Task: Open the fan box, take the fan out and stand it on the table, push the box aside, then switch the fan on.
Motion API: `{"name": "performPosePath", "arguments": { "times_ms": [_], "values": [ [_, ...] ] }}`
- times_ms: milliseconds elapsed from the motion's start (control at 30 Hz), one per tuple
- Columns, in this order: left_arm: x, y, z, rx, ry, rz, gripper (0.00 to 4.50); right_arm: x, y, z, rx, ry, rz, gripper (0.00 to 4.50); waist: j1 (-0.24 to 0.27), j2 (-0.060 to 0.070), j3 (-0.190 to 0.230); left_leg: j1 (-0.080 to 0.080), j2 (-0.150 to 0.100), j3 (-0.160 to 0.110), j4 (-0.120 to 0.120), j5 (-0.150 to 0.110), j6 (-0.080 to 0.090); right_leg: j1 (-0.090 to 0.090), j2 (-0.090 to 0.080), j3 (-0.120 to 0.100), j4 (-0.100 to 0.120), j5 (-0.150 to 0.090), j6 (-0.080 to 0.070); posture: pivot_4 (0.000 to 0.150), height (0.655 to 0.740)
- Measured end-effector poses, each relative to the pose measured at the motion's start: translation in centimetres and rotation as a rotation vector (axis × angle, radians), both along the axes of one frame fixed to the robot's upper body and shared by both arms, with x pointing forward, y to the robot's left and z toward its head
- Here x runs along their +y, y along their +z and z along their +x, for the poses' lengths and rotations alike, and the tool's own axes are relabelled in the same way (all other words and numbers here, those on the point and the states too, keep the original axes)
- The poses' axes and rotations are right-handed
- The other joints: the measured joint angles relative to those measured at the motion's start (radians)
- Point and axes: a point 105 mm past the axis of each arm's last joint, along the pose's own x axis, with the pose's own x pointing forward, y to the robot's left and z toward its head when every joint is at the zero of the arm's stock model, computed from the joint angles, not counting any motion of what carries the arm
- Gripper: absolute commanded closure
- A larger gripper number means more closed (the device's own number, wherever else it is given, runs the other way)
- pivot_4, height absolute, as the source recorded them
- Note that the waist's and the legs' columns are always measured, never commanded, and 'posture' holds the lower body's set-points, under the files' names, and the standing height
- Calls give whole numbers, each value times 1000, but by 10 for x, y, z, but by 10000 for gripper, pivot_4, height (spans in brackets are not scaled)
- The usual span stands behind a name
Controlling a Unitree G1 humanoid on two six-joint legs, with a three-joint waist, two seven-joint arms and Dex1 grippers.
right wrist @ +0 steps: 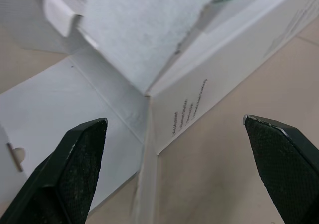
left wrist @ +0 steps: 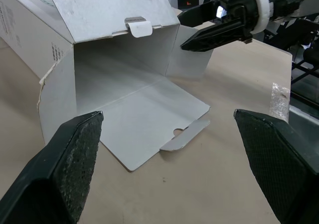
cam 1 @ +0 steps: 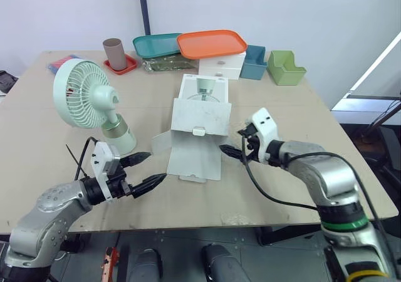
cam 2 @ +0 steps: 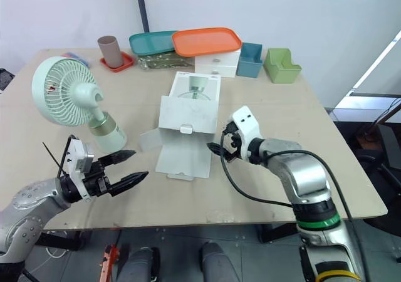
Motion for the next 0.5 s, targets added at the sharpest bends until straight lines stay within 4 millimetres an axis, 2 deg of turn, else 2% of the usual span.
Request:
{"name": "performPosePath", "arguments": {
  "times_ms": [33, 67, 133, 167, 267, 300, 333, 367, 500],
  "values": [
    [0, -1, 0, 2, 2, 3, 346, 1, -1, 4, 7, -16, 7, 0, 0, 0, 0, -1, 0, 0, 0, 0, 0, -1, 0, 0, 0, 0, 1, 1500, 7400],
    [0, -2, 0, 4, 7, 4, 0, 3, 0, 8, 13, -26, 17, 5537, 0, 0, 0, -1, 0, 0, 0, 0, 0, -2, 0, 0, 0, 1, 1, 1500, 7400],
    [0, -3, 1, 3, 19, 6, 0, 10, 3, 13, 18, -39, 43, 13132, -1, 0, 0, -1, 0, 0, 0, 0, 0, -2, 0, 0, 0, 1, 1, 1500, 7400],
    [0, -3, 1, 0, 21, 7, 0, 13, 4, 14, 21, -37, 51, 18996, 0, 0, 0, -2, 0, 0, 0, 0, 0, -2, 0, 0, 0, 1, 1, 1500, 7400],
    [1, -6, -1, 2, 30, 11, 0, 17, 2, 14, 40, -44, 58, 32685, 0, 0, 0, -3, 0, 0, 0, 0, 0, -3, 0, 0, 0, 1, 1, 1500, 7400],
    [2, -7, -1, 5, 34, 14, 0, 18, 0, 14, 49, -53, 58, 35703, 0, 0, 0, -3, 0, 0, 0, 0, 0, -3, 0, 0, 0, 1, 1, 1500, 7400],
    [2, -8, -1, 6, 40, 14, 0, 18, -1, 15, 54, -63, 60, 41690, 0, 0, 0, -3, 0, 0, 0, 0, 0, -3, 0, 0, 0, 1, 1, 1500, 7400],
    [2, -8, -1, 6, 43, 14, 0, 18, 0, 17, 53, -73, 58, 44608, 0, 0, 0, -3, 0, 0, 0, 0, 0, -3, 0, 0, 0, 1, 1, 1500, 7400],
    [1, -10, -3, 3, 57, 8, 0, 11, 0, 23, 66, -119, 59, 44608, 0, 0, 0, -3, 0, 0, 0, 0, 0, -3, 0, 0, 0, 1, 1, 1500, 7400]
  ]
}}
